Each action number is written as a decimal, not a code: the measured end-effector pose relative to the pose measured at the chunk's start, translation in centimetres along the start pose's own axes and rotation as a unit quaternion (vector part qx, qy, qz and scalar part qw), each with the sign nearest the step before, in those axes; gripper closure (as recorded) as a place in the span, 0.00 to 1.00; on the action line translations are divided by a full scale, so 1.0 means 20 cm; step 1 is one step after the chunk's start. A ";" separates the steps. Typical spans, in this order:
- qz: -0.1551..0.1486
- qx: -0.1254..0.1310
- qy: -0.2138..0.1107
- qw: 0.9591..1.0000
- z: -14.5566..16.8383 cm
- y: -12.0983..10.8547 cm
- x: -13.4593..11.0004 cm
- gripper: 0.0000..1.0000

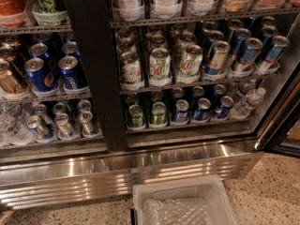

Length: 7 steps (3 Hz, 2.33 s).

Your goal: Pick coke can from top shelf of fridge

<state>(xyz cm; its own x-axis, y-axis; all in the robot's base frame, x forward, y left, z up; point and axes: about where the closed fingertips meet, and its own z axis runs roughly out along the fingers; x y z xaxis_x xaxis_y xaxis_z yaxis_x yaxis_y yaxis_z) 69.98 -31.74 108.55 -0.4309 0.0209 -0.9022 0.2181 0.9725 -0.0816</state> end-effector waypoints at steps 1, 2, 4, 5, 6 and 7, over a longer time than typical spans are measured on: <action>0.003 -0.002 -0.005 1.000 0.00 0.01 -0.02 1.00; 0.005 -0.002 -0.008 1.000 -0.01 0.02 -0.03 1.00; 0.003 -0.004 -0.011 1.000 -0.03 0.04 -0.06 1.00; 0.003 -0.004 -0.011 1.000 -0.03 0.04 -0.06 1.00; -0.005 -0.005 -0.003 1.000 -0.07 0.03 -0.05 1.00; -0.008 -0.004 0.000 1.000 -0.11 0.02 -0.05 1.00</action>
Offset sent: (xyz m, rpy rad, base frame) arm 0.0077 0.0107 0.0376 0.0266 -0.0625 0.0010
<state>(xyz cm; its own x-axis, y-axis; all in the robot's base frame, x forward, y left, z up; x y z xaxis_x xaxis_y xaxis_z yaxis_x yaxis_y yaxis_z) 68.55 -30.81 110.32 -0.4345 0.0044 -0.9006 0.2033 0.9747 -0.0933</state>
